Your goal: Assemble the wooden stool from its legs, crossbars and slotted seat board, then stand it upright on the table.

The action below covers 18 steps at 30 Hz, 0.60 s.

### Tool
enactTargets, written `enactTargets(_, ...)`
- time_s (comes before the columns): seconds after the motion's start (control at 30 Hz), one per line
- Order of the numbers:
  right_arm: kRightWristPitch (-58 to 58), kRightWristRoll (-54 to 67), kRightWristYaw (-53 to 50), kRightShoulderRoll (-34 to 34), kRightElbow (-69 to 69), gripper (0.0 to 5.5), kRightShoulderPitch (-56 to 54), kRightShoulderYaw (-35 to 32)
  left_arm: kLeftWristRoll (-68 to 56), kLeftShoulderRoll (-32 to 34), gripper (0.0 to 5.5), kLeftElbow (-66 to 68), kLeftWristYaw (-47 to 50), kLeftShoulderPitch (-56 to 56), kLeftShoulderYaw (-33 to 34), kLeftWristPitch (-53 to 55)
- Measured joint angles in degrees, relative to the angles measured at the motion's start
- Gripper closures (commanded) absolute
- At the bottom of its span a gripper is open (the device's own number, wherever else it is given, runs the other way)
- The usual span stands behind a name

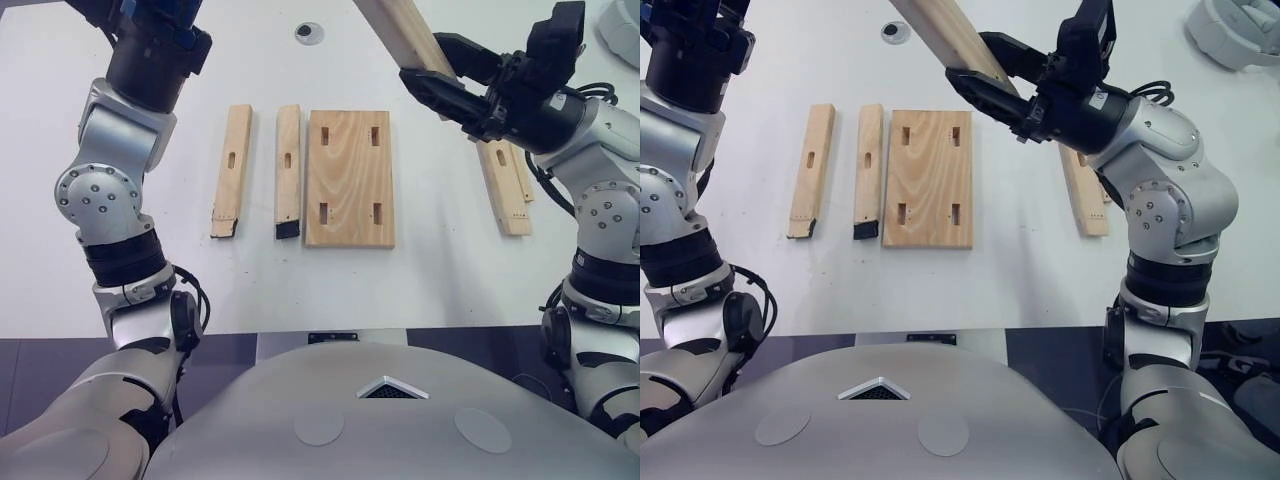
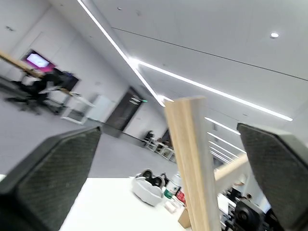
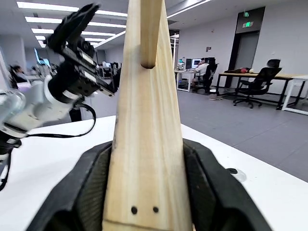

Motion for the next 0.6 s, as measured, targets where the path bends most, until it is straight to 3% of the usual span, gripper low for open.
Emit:
enactTargets(0.2,-8.18,-10.82,-4.71,2.94,-2.04,3.41,2.31,7.44,-5.21,-3.81,0.32,-8.3,18.23,3.59,0.49,0.0)
enactTargets(0.47,-12.11,-15.29,-5.59,4.54,-1.94,3.41,2.95,10.85,-8.7,-4.11,0.32,-8.77,25.55,4.1,-0.82,0.67)
enactTargets(0.6,-13.16,-16.91,-5.39,4.51,-1.79,3.41,3.06,11.65,-9.06,-4.0,0.89,-8.73,27.06,4.1,-0.88,0.7)
